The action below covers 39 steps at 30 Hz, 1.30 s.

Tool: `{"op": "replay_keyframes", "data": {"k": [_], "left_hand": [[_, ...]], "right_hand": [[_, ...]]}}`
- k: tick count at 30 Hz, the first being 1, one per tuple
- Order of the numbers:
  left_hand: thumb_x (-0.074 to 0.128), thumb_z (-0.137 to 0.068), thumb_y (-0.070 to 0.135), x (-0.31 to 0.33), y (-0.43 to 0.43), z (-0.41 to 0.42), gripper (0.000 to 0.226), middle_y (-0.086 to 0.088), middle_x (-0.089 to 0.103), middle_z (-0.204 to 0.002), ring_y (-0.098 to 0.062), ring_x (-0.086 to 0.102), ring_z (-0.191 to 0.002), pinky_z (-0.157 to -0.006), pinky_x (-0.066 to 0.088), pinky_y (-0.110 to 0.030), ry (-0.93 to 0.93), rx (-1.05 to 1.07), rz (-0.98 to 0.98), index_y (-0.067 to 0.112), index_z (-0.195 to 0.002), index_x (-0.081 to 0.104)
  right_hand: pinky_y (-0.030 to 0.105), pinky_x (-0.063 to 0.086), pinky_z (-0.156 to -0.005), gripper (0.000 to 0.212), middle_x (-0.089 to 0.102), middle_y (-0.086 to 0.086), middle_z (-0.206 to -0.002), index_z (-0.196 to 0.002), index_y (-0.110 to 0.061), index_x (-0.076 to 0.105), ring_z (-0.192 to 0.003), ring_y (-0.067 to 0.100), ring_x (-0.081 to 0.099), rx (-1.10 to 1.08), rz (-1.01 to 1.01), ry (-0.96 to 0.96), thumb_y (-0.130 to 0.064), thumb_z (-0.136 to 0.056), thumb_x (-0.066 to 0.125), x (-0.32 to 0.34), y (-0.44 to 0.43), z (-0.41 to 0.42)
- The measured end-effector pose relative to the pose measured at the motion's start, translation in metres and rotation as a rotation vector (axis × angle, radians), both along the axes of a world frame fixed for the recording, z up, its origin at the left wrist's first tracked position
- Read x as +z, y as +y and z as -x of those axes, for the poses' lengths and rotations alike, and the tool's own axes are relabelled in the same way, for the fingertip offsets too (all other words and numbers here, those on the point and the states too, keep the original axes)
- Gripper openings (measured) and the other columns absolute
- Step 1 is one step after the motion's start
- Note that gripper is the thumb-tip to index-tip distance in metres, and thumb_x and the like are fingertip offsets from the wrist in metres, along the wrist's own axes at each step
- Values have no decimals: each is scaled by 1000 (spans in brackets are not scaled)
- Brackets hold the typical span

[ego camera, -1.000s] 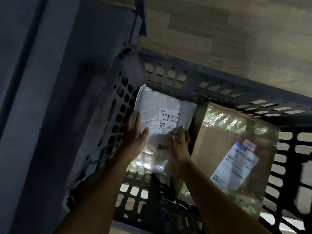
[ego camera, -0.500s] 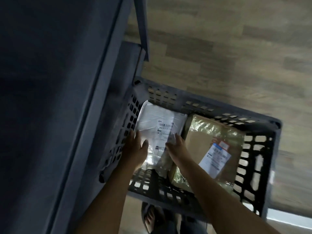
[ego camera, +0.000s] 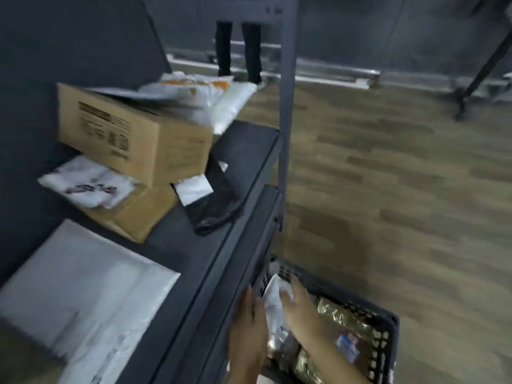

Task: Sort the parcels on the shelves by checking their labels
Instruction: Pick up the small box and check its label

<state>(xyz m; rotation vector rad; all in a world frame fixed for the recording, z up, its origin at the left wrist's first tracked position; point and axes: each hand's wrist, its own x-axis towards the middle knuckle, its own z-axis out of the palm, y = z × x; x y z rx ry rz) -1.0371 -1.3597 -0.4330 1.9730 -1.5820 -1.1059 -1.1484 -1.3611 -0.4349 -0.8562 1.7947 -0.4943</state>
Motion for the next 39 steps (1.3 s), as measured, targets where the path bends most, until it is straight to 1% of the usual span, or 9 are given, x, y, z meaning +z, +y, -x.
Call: {"op": "replay_keyframes", "data": {"k": [4,11,16,20,23,29,32,36,39], "left_hand": [[28,-101,41,101,-5,-19,51,8,25,-156,-13,25,-143,-116,21,-29,115,31,-79,25,-150,24],[31,-102,36,218,19,-86,49,6,29,-154,-6,32,-136,-109,22,-22,211,231,192,22,-149,28],[31,-101,37,254,63,-159,51,5,27,-156,-12,25,-142,-115,21,-28,172,408,298,22,-149,25],[32,-101,35,259,87,-220,50,-4,33,-153,-19,34,-137,-96,30,-9,182,637,309,17,-147,31],[33,-100,35,252,97,-258,50,-4,32,-153,-23,36,-137,-98,33,-25,211,782,277,22,-148,30],[45,-97,32,222,97,-316,58,-13,27,-153,-28,30,-139,-106,30,-34,304,950,30,11,-148,25],[50,-95,37,208,98,-331,60,-10,45,-141,-24,48,-119,-89,34,-28,434,903,-189,9,-144,29],[53,-93,29,184,94,-340,46,0,62,-115,-13,58,-94,-78,42,-28,682,921,-176,19,-137,43],[54,-93,23,176,88,-343,39,1,63,-109,-17,61,-96,-87,48,-34,813,964,-164,28,-131,46]], "right_hand": [[37,20,-117,60,10,-2,-160,-152,-19,12,-147,17,14,114,148,77,-46,-100,27,92,-10,-14],[37,26,-111,57,13,4,-159,-152,-16,17,-144,22,21,302,345,79,-39,-101,32,205,-23,-73],[36,26,-110,57,16,6,-157,-150,-12,21,-142,24,24,488,407,49,-36,-101,36,240,-15,-142],[32,29,-107,56,24,10,-155,-149,-8,24,-139,26,30,646,424,-17,-30,-100,39,250,-3,-214],[27,28,-107,56,23,10,-155,-149,-10,24,-140,25,30,756,385,-50,-30,-100,40,248,8,-259],[30,36,-101,52,35,9,-149,-147,-14,27,-133,25,40,918,232,-13,-27,-99,39,234,9,-308],[28,37,-95,45,47,3,-140,-144,-19,33,-128,24,46,960,187,-32,-27,-100,37,225,7,-321],[36,41,-103,34,56,-4,-128,-131,-31,44,-119,21,54,936,224,-124,-22,-99,39,203,4,-330],[35,43,-98,43,51,-9,-135,-139,-35,37,-120,16,50,868,164,-211,-26,-98,42,187,-1,-328]]}}
